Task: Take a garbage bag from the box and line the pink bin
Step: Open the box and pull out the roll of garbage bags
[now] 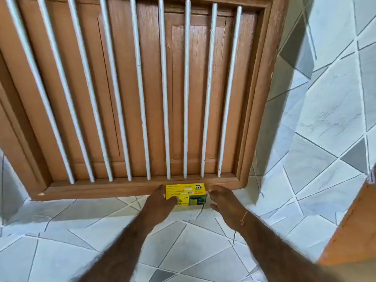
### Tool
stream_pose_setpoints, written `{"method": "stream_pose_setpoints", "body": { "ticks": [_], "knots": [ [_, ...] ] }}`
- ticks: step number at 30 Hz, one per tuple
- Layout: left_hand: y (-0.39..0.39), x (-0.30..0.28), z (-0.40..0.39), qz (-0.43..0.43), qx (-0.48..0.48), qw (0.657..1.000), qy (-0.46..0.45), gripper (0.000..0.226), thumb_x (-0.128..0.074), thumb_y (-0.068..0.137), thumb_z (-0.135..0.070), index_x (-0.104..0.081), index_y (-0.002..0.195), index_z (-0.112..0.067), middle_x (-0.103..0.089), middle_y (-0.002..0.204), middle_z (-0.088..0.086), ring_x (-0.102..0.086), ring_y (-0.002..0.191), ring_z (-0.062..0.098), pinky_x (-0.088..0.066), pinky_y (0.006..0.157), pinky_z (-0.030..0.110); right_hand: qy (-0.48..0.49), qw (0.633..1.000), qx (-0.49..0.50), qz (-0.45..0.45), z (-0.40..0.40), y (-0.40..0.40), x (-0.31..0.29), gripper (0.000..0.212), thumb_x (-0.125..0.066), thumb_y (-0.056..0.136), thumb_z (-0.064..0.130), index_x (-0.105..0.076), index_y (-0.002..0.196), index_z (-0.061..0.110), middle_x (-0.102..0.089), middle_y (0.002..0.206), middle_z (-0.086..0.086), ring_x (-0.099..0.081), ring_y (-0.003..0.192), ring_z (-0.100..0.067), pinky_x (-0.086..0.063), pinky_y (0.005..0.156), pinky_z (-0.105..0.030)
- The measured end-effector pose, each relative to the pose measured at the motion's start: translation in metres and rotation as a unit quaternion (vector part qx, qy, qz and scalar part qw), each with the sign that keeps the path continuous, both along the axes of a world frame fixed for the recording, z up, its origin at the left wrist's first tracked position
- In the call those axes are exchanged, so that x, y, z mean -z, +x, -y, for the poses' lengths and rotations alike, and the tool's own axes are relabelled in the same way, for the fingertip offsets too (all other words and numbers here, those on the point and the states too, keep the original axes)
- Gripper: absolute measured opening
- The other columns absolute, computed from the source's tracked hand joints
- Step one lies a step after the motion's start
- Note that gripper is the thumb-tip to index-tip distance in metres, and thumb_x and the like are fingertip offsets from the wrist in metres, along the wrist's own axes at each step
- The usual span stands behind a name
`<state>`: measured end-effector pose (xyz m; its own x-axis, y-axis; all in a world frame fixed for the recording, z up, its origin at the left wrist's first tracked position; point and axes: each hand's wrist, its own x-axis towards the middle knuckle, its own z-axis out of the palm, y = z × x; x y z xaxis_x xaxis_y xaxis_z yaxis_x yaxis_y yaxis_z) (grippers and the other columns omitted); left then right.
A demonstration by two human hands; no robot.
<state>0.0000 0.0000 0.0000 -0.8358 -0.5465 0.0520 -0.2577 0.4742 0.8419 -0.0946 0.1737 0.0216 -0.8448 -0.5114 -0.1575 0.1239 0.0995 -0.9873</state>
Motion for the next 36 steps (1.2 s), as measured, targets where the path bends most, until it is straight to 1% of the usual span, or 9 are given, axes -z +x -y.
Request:
{"method": "stream_pose_setpoints", "body": {
  "ticks": [6, 10, 13, 19, 21, 26, 28, 33, 36],
  "knots": [
    [-0.012, 0.006, -0.014, -0.08, -0.041, 0.989, 0.121, 0.016, -0.061, 0.081, -0.022, -0.065, 0.097, -0.027, -0.069, 0.1, -0.004, -0.063, 0.097, 0.019, -0.05, 0.089, 0.037, 0.02, 0.997, -0.013, -0.068, 0.012, -0.017, 0.02, 0.037, -0.045, 0.093, 0.011, -0.075, 0.085, 0.03, -0.075, 0.101, -0.001, -0.065, 0.106, -0.027, -0.047, 0.101, -0.049],
    [-0.01, 0.002, -0.031, -0.255, -0.126, 0.9, 0.33, 0.031, -0.067, 0.085, -0.009, -0.061, 0.112, -0.024, -0.057, 0.099, -0.006, -0.057, 0.09, 0.017, -0.045, 0.083, 0.039, -0.121, 0.99, 0.014, -0.065, -0.002, -0.019, 0.024, 0.02, -0.054, 0.094, 0.017, -0.073, 0.1, 0.017, -0.075, 0.1, -0.004, -0.067, 0.095, -0.018, -0.052, 0.083, -0.03],
    [-0.006, -0.008, -0.035, -0.29, -0.097, 0.866, 0.396, 0.038, -0.067, 0.083, -0.003, -0.059, 0.116, -0.021, -0.059, 0.097, 0.001, -0.063, 0.09, 0.024, -0.05, 0.088, 0.047, -0.173, 0.983, 0.007, -0.061, -0.014, -0.025, 0.02, 0.02, -0.053, 0.095, 0.014, -0.068, 0.108, 0.011, -0.075, 0.093, 0.001, -0.067, 0.094, -0.016, -0.051, 0.09, -0.034],
    [-0.005, -0.024, -0.033, -0.259, -0.042, 0.88, 0.395, 0.03, -0.064, 0.084, -0.01, -0.063, 0.114, -0.015, -0.069, 0.101, 0.008, -0.064, 0.093, 0.025, -0.051, 0.086, 0.044, -0.15, 0.983, -0.057, -0.084, -0.025, -0.036, 0.006, 0.042, -0.058, 0.084, 0.037, -0.062, 0.122, 0.019, -0.075, 0.101, 0.01, -0.067, 0.104, -0.016, -0.051, 0.095, -0.033],
    [-0.004, -0.027, -0.034, -0.259, -0.044, 0.883, 0.388, 0.031, -0.065, 0.082, -0.012, -0.064, 0.113, -0.013, -0.07, 0.098, 0.008, -0.063, 0.093, 0.026, -0.051, 0.086, 0.043, -0.098, 0.979, -0.048, -0.171, -0.025, -0.034, 0.004, 0.038, -0.054, 0.086, 0.04, -0.063, 0.12, 0.024, -0.074, 0.099, 0.011, -0.068, 0.102, -0.016, -0.055, 0.092, -0.033],
    [-0.004, -0.032, -0.042, -0.263, -0.037, 0.888, 0.375, 0.033, -0.066, 0.081, -0.014, -0.063, 0.114, -0.012, -0.069, 0.1, 0.009, -0.064, 0.094, 0.027, -0.052, 0.085, 0.043, -0.051, 0.94, 0.054, -0.332, -0.015, -0.027, 0.004, 0.027, -0.041, 0.1, 0.018, -0.056, 0.122, 0.025, -0.062, 0.098, 0.018, -0.062, 0.095, -0.003, -0.054, 0.082, -0.016],
    [-0.004, -0.036, -0.042, -0.265, -0.034, 0.888, 0.374, 0.037, -0.068, 0.077, -0.017, -0.064, 0.114, -0.013, -0.07, 0.1, 0.009, -0.064, 0.094, 0.026, -0.053, 0.084, 0.043, -0.051, 0.937, 0.065, -0.339, -0.014, -0.028, 0.003, 0.025, -0.039, 0.1, 0.017, -0.056, 0.118, 0.025, -0.064, 0.097, 0.014, -0.062, 0.094, 0.0, -0.054, 0.077, -0.013],
    [-0.005, -0.042, -0.039, -0.265, -0.02, 0.893, 0.364, 0.039, -0.068, 0.076, -0.019, -0.064, 0.114, -0.015, -0.071, 0.098, 0.007, -0.064, 0.093, 0.025, -0.052, 0.085, 0.042, -0.076, 0.936, 0.1, -0.329, -0.009, -0.029, 0.009, 0.029, -0.036, 0.101, 0.014, -0.06, 0.117, 0.019, -0.069, 0.095, 0.005, -0.068, 0.085, -0.015, -0.059, 0.075, -0.028],
    [-0.003, -0.042, -0.035, -0.272, -0.033, 0.886, 0.373, 0.032, -0.064, 0.084, -0.016, -0.064, 0.116, -0.012, -0.069, 0.099, 0.009, -0.061, 0.092, 0.026, -0.052, 0.079, 0.041, -0.118, 0.943, 0.145, -0.275, -0.011, -0.029, 0.004, 0.036, -0.033, 0.1, 0.007, -0.059, 0.102, 0.032, -0.065, 0.09, 0.0, -0.064, 0.074, -0.016, -0.057, 0.058, -0.026]
  ]
}}
